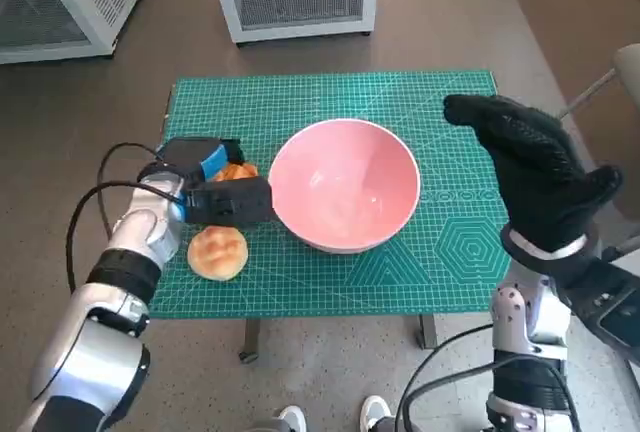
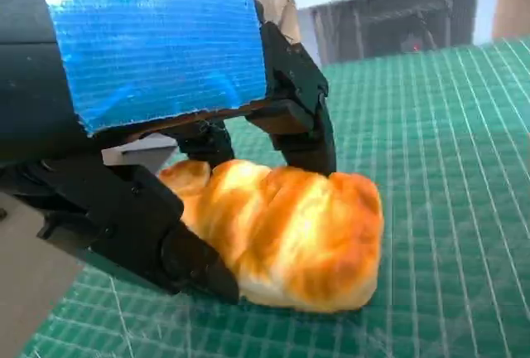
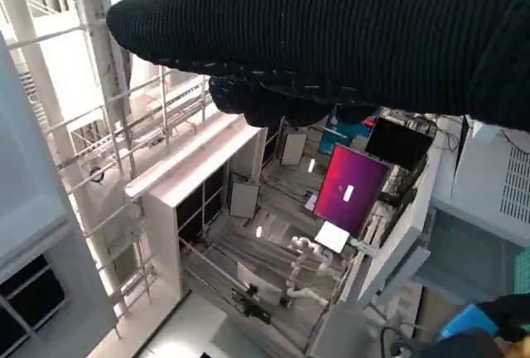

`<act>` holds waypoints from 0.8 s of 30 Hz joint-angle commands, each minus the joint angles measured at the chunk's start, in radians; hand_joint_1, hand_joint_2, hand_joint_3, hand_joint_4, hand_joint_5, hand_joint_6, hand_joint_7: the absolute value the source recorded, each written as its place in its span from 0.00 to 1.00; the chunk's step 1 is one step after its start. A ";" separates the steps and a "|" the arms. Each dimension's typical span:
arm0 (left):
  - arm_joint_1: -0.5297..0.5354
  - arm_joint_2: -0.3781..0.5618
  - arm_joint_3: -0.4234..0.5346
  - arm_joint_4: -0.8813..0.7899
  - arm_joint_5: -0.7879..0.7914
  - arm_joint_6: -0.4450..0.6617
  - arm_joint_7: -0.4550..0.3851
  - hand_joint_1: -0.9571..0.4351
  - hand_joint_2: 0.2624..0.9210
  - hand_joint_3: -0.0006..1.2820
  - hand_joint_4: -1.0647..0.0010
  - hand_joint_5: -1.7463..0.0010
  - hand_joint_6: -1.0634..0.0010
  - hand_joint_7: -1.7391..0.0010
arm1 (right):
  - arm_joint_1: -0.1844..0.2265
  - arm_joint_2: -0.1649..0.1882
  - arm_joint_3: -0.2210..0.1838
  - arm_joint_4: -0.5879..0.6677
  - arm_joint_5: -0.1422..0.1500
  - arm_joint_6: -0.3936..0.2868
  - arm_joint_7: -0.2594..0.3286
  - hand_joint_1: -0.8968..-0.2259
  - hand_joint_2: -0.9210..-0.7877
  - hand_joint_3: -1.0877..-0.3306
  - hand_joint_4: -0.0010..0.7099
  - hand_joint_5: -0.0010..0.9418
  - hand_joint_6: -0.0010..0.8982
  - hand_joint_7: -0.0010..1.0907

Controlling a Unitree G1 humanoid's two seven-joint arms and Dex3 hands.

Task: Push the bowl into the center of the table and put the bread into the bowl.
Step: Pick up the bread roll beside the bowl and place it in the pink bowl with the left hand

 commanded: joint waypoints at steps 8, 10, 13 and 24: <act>0.127 0.106 0.170 -0.515 -0.069 0.090 -0.056 0.69 1.00 0.05 0.37 0.33 0.40 0.33 | 0.012 0.001 0.005 0.023 0.013 0.001 0.021 0.56 0.00 0.83 0.49 0.00 0.14 0.49; 0.157 0.112 0.199 -0.613 -0.073 0.098 -0.055 0.69 1.00 0.05 0.35 0.34 0.39 0.33 | 0.011 0.002 0.006 0.025 0.014 0.001 0.022 0.56 0.00 0.83 0.49 0.00 0.13 0.49; 0.192 0.114 0.233 -0.735 -0.074 0.104 -0.057 0.69 1.00 0.04 0.33 0.36 0.39 0.33 | 0.008 0.003 0.007 0.028 0.014 0.002 0.023 0.56 0.00 0.82 0.49 0.00 0.13 0.49; 0.278 0.046 0.235 -1.082 -0.023 0.112 -0.066 0.69 0.98 0.02 0.27 0.40 0.37 0.33 | 0.007 0.006 0.010 0.035 0.019 0.007 0.031 0.57 0.00 0.82 0.49 0.00 0.14 0.49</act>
